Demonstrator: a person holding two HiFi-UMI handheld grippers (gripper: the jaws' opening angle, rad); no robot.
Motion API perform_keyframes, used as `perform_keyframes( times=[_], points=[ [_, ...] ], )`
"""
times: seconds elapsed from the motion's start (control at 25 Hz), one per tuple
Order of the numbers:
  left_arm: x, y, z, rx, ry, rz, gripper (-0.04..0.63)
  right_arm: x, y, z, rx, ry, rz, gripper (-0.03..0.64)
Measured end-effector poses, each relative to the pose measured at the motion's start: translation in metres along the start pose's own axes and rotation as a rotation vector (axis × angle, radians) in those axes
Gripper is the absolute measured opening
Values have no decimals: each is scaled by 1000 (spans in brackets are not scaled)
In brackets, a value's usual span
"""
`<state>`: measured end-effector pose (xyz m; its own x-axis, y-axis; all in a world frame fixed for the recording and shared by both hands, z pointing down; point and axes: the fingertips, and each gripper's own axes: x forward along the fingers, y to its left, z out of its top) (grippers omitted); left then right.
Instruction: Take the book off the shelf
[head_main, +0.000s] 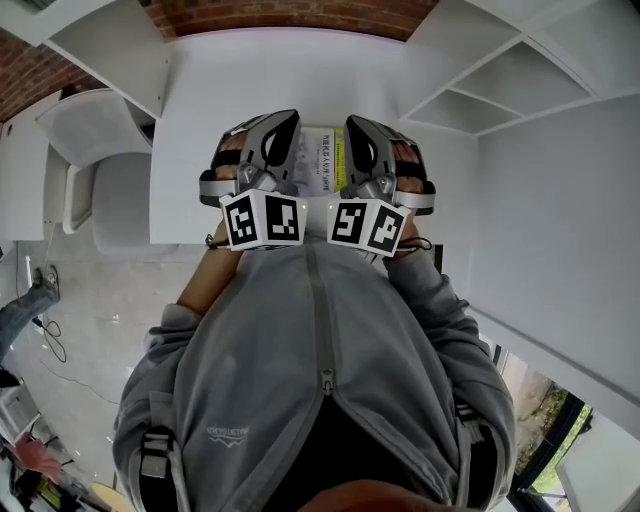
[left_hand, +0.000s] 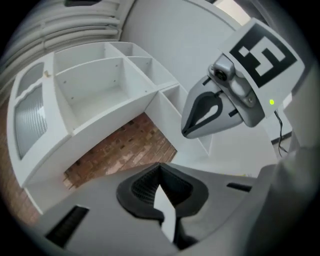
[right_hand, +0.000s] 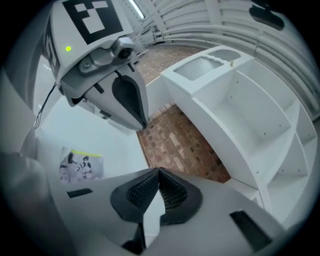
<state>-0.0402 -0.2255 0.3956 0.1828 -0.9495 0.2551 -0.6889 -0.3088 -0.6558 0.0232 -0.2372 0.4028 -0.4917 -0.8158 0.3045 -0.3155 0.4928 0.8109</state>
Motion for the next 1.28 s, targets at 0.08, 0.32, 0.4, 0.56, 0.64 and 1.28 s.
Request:
perform_keyframes(
  times=[0.08,0.32,0.4,0.56,0.64,1.28],
  points=[
    [-5,6,5,-92,-34,18,6,-3,-9,3,75,-12,-18,28],
    [-17,23,16,-345,-130,66,6,-14,-31,6,351,-99,-60,28],
    [-22,30,17,-427,-157,78,6,-18,-36,9,454,-131,-67,28],
    [-29,39,18,-553,-193,90,6,-24,-45,15,658,-203,-67,28],
    [-31,42,17,-575,-203,106,6,-27,-47,14,739,-218,-67,28],
    [-41,49,27,-648,-295,160,6,-32,-52,16,866,-281,-86,26]
  ],
)
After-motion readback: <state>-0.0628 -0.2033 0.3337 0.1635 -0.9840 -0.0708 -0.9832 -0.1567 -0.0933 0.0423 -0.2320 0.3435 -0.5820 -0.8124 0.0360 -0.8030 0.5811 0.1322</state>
